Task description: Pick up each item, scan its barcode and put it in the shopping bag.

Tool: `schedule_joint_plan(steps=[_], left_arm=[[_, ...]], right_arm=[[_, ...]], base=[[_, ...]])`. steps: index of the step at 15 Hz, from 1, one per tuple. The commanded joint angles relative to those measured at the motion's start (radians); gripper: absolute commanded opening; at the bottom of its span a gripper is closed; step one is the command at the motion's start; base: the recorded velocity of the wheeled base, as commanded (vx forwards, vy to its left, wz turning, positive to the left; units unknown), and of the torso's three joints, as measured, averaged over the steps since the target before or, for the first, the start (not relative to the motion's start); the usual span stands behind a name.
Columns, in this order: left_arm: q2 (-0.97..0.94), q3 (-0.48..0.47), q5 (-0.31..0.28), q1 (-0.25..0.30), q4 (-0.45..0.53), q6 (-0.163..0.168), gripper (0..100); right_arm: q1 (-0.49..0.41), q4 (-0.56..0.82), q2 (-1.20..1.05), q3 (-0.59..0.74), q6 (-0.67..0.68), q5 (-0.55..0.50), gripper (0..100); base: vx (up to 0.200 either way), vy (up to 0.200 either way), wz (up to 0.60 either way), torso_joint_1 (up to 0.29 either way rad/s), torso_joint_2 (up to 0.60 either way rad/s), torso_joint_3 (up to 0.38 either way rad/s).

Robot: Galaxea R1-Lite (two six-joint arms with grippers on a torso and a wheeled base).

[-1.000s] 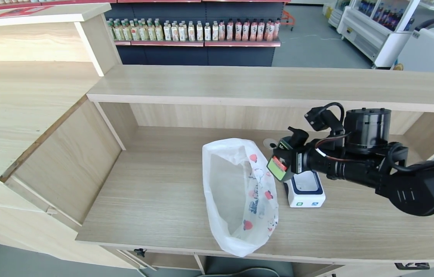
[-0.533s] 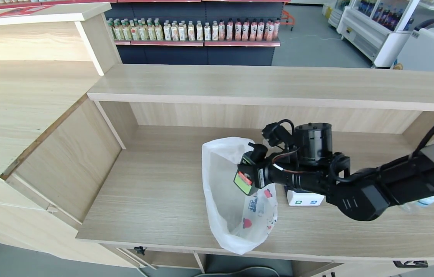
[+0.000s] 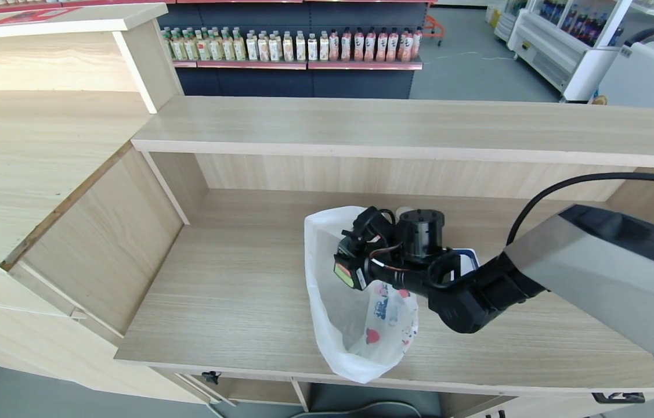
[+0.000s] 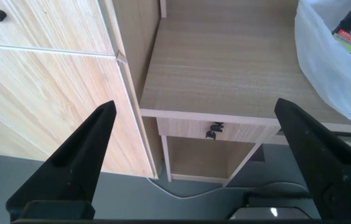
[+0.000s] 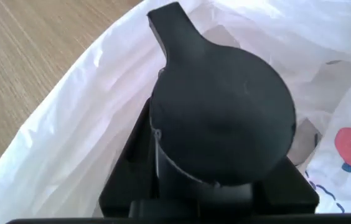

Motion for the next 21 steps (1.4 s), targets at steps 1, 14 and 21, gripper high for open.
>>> schedule_joint_plan(steps=[1,14,21], left_arm=[[0.0,0.0,0.0,0.0,0.001,0.0,100],[0.0,0.0,0.0,0.0,-0.001,0.0,100],[0.0,0.0,0.0,0.0,0.001,0.0,100]], right_arm=[[0.0,-0.004,0.099,-0.077,-0.013,-0.029,0],[-0.025,0.028,-0.251,0.113,0.291,-0.043,100],[-0.276,0.672,-0.867,0.277,0.414,-0.063,100]], base=[[0.0,0.0,0.0,0.0,0.0,0.0],[0.0,0.0,0.0,0.0,0.0,0.0],[0.0,0.0,0.0,0.0,0.0,0.0]])
